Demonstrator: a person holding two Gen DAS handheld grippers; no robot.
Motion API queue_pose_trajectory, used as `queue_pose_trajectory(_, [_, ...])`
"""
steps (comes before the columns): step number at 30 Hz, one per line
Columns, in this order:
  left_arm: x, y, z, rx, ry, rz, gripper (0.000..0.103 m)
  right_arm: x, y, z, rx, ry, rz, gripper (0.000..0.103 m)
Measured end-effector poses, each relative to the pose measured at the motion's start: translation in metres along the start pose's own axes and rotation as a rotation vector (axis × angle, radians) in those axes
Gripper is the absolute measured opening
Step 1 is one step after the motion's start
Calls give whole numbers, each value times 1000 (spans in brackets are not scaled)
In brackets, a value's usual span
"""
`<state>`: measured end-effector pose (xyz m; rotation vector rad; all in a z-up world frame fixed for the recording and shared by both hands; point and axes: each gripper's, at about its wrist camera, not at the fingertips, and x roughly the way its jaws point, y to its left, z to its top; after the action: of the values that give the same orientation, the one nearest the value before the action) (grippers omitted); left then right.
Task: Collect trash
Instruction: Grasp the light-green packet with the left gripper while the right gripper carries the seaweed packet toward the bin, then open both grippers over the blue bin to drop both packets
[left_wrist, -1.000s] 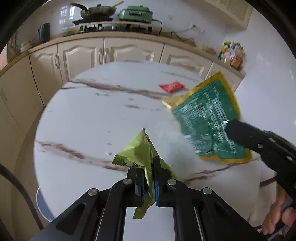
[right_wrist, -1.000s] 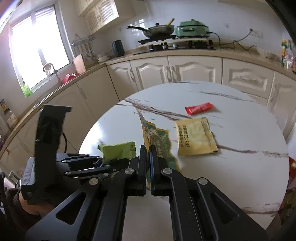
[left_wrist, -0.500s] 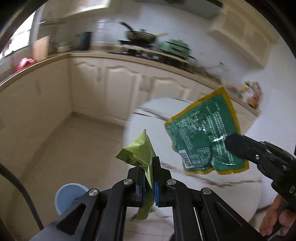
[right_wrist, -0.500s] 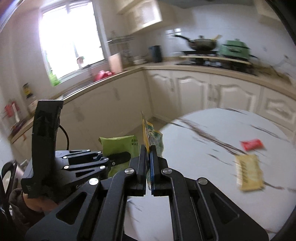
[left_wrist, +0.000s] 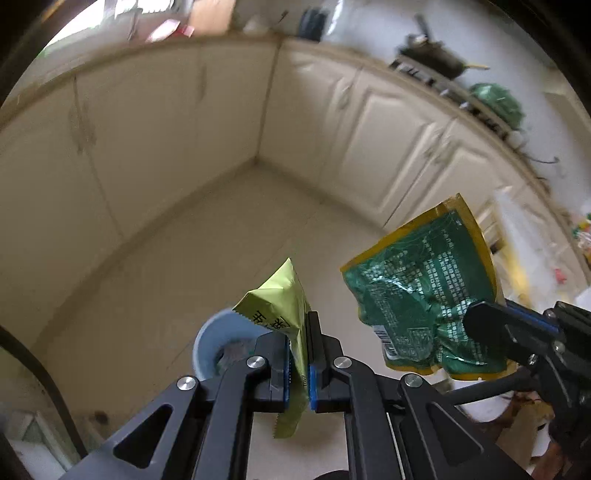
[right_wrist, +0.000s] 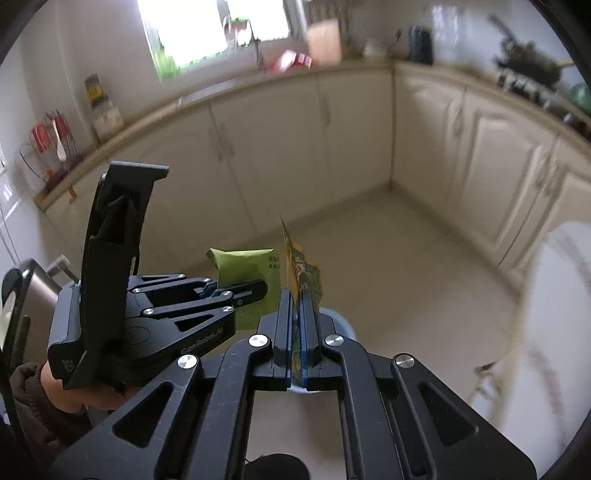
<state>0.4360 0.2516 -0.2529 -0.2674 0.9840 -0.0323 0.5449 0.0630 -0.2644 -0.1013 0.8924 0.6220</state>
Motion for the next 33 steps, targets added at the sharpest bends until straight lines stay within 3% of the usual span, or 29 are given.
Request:
queue_pose_trajectory(5, [62, 45, 4, -70, 110, 2, 3, 93, 2, -6, 1, 133, 29, 4])
queue_pose_trajectory(12, [146, 93, 17, -129, 234, 21, 6, 179, -9, -17, 21, 252, 37, 4])
queue_pose_trajectory(16, [189, 102, 37, -161, 293, 32, 16, 212, -22, -23, 44, 297, 44, 4])
queue_pose_trajectory(18, [204, 104, 45, -180, 302, 31, 34, 219, -28, -26, 53, 310, 47, 4])
queue_pose_trajectory(20, [212, 110, 52, -207, 304, 40, 46, 229, -31, -28, 56, 317, 55, 4])
queue_pose_trajectory(23, [216, 115, 57, -215, 296, 39, 47, 234, -32, -29, 63, 314, 59, 4])
queue_pose_trajectory(26, [211, 121, 61, -235, 282, 56, 47, 230, -30, -31, 73, 298, 70, 10])
queue_pose_trajectory(29, [193, 118, 59, -249, 253, 81, 48, 223, -31, -28, 84, 286, 84, 24])
queue_pose_trajectory(31, [179, 116, 59, -260, 237, 102, 48, 213, -35, -25, 89, 266, 70, 44])
queue_pose_trajectory(33, [162, 110, 58, -264, 209, 109, 48, 198, -31, -22, 89, 243, 68, 49])
